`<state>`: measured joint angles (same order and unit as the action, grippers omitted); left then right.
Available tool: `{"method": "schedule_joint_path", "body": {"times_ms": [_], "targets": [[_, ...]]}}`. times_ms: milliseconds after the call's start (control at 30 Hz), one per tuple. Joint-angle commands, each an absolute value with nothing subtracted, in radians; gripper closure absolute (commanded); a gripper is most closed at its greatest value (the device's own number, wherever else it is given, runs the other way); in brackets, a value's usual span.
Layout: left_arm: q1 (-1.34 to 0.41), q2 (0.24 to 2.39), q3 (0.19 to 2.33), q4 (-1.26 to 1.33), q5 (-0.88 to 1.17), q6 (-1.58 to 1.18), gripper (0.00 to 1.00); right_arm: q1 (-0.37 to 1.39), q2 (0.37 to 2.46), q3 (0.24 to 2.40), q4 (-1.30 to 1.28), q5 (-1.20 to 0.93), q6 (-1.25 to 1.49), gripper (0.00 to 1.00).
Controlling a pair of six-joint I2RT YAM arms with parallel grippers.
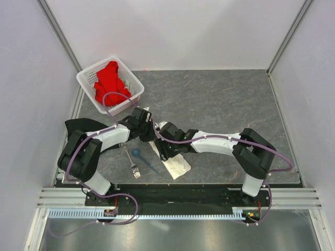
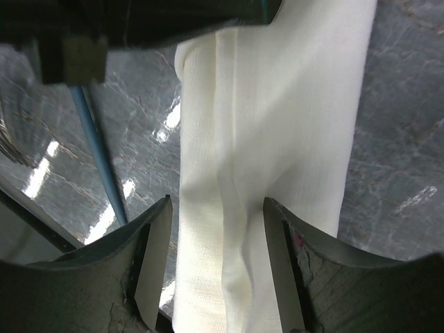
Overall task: Fold the napkin into a case and place the utensils inside
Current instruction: Pick up the smaller rectangle-folded napkin from the center of the board.
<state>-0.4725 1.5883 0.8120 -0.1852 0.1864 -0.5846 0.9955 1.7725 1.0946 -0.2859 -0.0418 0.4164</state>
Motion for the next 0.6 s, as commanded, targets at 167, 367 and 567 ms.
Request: {"method": "schedule_joint_path", "body": {"times_ms": [167, 367, 567], "targets": [[-0.466, 1.578, 0.811, -0.153, 0.187, -0.574, 0.94, 1.109, 1.795, 1.154, -0.371, 0.184, 0.442, 0.38], [-0.425, 1.578, 0.801, -0.097, 0.28, -0.655, 0.9, 1.178, 1.851, 1.17, -0.416, 0.342, 0.489, 0.37], [-0.381, 1.585, 0.81, -0.077, 0.353, -0.712, 0.88, 1.235, 1.91, 1.206, -0.485, 0.515, 0.546, 0.37]]}}
